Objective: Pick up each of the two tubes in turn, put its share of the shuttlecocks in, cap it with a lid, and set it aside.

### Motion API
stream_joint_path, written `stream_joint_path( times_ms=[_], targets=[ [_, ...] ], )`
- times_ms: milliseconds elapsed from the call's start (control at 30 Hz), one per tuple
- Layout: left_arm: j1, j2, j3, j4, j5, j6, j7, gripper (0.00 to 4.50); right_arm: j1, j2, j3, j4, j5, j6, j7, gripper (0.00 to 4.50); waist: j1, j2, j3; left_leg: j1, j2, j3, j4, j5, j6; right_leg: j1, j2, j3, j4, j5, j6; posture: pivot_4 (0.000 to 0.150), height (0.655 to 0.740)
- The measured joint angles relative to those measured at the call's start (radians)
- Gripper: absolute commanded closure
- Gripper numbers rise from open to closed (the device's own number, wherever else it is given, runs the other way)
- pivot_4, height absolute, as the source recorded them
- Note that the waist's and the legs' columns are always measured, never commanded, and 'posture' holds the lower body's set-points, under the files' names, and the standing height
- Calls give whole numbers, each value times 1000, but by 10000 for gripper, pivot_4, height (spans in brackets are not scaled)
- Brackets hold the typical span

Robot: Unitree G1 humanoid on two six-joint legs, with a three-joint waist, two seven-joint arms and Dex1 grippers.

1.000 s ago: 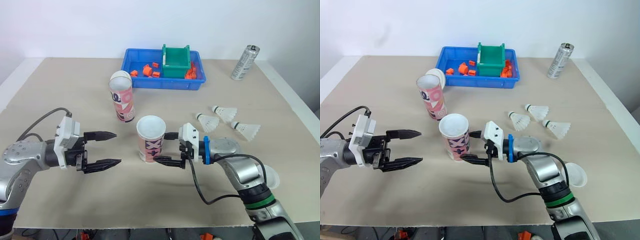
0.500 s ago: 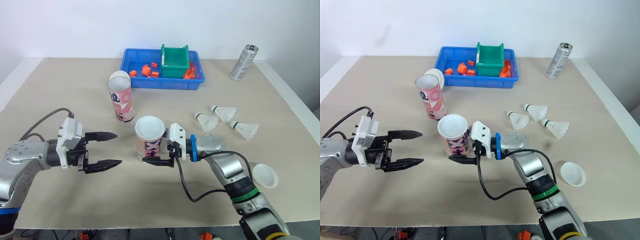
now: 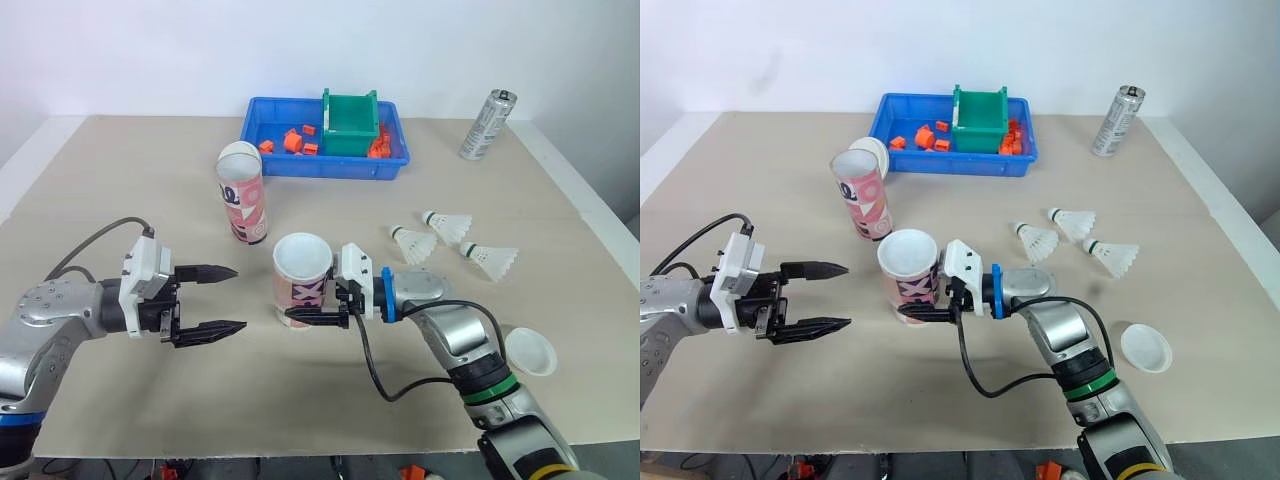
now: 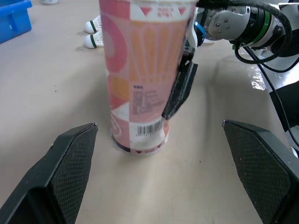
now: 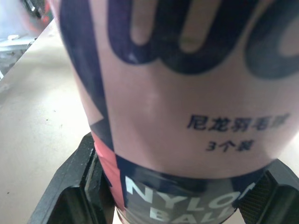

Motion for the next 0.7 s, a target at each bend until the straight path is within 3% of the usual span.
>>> stream_joint_path(
  times_ms=[167,367,533,700],
  targets=[
    [-49,-34,-29,13,5,-3,-5,0,-9,-25,-106,-29,52,36,-40,11945,2,0,0,0,0,0,1,0,0,0,0,0,0,1,0,1500,7309],
    [-159,-133,-95,29,10,-1,35,0,-105,-130,-399,-1,165,102,-177,11945,11,1,1,-2,0,0,5,0,0,1,0,1,0,3,2,1500,7309],
    [-234,-212,-133,70,9,2,57,0,-147,-293,-629,120,195,116,-286,11945,15,1,0,-1,-1,0,4,0,0,1,0,1,-1,3,1,1500,7309],
    [-335,-314,-200,132,38,-3,90,0,-141,-481,-743,372,94,56,-448,11945,25,2,1,-2,-3,1,4,0,0,2,-1,3,-1,4,0,1500,7309]
  ],
)
